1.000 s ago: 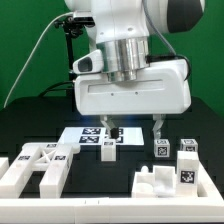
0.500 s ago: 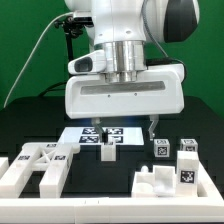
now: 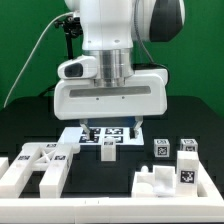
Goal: Assemble chair
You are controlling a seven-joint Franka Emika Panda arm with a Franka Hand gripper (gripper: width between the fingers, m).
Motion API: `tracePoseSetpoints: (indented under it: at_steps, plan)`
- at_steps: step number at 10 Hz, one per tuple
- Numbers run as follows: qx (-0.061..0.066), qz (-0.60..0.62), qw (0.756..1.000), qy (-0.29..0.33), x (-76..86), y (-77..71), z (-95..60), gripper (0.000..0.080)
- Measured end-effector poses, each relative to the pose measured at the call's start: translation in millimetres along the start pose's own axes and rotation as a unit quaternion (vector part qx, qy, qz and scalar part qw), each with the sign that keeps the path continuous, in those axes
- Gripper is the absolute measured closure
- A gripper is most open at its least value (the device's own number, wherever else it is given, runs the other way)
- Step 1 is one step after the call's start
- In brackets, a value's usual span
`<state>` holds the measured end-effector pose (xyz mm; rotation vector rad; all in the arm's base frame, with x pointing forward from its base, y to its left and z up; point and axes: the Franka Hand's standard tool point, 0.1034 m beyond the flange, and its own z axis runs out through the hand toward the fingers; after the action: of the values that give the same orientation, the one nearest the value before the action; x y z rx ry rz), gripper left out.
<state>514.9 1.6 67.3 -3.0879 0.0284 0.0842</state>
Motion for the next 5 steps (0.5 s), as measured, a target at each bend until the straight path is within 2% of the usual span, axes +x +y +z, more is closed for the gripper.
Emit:
tracePoseSetpoints:
  at_steps: [2,3,4,5]
  plan:
    - [0.016,0.002,0.997,-0.07,-1.3,-4.3,1.3,0.0151]
    - [0.025,0.0,0.992,-0.126,-8.5,0.5,6.4,0.0151]
    - [0.013,-0.001,0.983,-0.184,-19.3,6.3,18.5,0.0151]
    - [-0.004,-0.013,0.966,-0.259,-26.3,7.6,18.5,0.0151]
